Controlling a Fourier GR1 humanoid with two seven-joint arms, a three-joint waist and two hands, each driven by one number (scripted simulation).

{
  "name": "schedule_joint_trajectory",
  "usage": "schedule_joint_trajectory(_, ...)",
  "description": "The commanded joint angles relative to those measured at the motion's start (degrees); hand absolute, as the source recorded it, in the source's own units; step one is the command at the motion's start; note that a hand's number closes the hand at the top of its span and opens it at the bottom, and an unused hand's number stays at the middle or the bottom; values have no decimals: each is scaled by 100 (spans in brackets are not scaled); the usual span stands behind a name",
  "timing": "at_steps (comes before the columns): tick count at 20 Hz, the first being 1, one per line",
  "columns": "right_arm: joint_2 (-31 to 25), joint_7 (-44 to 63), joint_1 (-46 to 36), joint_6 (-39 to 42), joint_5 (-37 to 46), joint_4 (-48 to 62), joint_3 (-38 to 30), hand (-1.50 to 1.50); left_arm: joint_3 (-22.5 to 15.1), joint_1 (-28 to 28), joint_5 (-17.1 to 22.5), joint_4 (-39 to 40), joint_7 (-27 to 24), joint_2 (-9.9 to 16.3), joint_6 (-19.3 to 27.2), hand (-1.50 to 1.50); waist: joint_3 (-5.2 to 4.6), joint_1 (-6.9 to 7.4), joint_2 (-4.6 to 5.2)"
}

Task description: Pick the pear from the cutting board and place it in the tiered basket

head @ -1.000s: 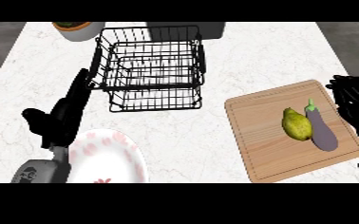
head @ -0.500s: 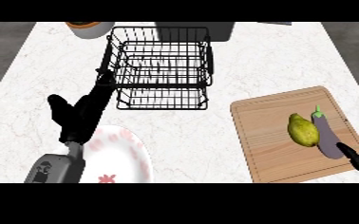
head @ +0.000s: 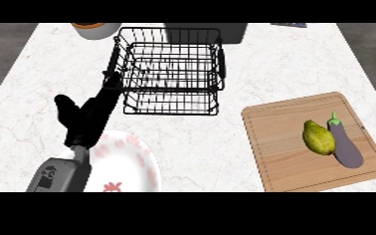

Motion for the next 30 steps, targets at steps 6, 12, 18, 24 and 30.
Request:
schedule_joint_trajectory(6, -1089, 3982, -854, 56, 174, -1832, 552, -150, -22, 35, 22, 21, -72, 41, -263, 0, 15, 177, 15)
schedule_joint_trajectory(12, -436, 4755, -1529, -10, 992, -1623, 1532, -150, -202, 8, -212, -3, 11, -373, 19, 0, 33, 142, 13)
schedule_joint_trajectory(18, -131, 5856, -1824, 98, 1686, -1852, 2220, -150, 143, 151, 10, 57, -181, -165, -321, 0, 31, 94, 1)
schedule_joint_trajectory(24, 450, 5842, -2370, 485, 1726, -1109, 2218, -150, -77, -205, -364, 142, 73, -528, -11, 0, 35, 89, 8)
schedule_joint_trajectory(30, 770, 5671, -1580, 285, 2487, -1319, 2390, -150, 144, -26, -356, 50, -56, -408, -175, 0, 34, 50, -1)
